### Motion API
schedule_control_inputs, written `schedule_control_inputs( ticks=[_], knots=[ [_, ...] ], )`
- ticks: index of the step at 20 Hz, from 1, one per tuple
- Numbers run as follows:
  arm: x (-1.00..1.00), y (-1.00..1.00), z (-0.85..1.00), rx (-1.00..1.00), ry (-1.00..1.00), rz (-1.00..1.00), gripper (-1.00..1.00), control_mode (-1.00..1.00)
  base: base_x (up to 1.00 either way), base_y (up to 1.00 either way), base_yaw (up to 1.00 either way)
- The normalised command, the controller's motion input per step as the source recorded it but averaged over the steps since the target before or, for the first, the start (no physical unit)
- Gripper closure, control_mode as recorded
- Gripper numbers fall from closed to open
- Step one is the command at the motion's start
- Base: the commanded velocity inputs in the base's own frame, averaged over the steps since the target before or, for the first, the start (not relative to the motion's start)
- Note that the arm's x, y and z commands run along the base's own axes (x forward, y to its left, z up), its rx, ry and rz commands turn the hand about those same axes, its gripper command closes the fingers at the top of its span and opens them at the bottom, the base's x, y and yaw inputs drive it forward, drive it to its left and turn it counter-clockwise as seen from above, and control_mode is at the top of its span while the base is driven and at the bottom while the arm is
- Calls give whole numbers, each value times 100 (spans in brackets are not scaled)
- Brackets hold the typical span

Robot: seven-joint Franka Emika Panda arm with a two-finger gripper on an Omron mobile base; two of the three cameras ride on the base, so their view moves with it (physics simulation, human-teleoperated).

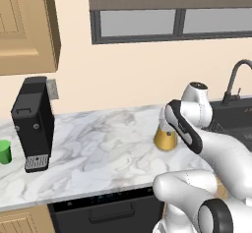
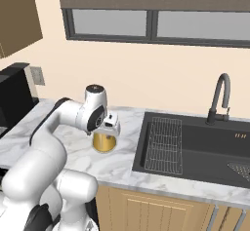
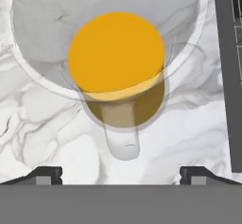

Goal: Place the pitcher and cup on the dining counter for serving.

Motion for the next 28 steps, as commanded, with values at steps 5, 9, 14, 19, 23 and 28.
schedule_control_inputs(
  ticks=[5, 9, 14, 19, 23, 28],
  knots=[
    [9, 0, -36, 0, -1, 0, -100, -100, 0, 0, 0],
    [21, 0, -24, 0, 0, 0, -100, -100, 0, 0, 0],
    [33, 0, -19, 0, -1, 0, -100, -100, 0, 0, 0],
    [29, 0, -13, 0, -2, 0, 100, -100, 0, 0, 0],
    [9, 0, -8, 0, 0, 0, 100, -100, 0, 0, 0],
    [0, 0, 0, 0, -4, 0, 100, -100, 0, 0, 0]
  ],
)
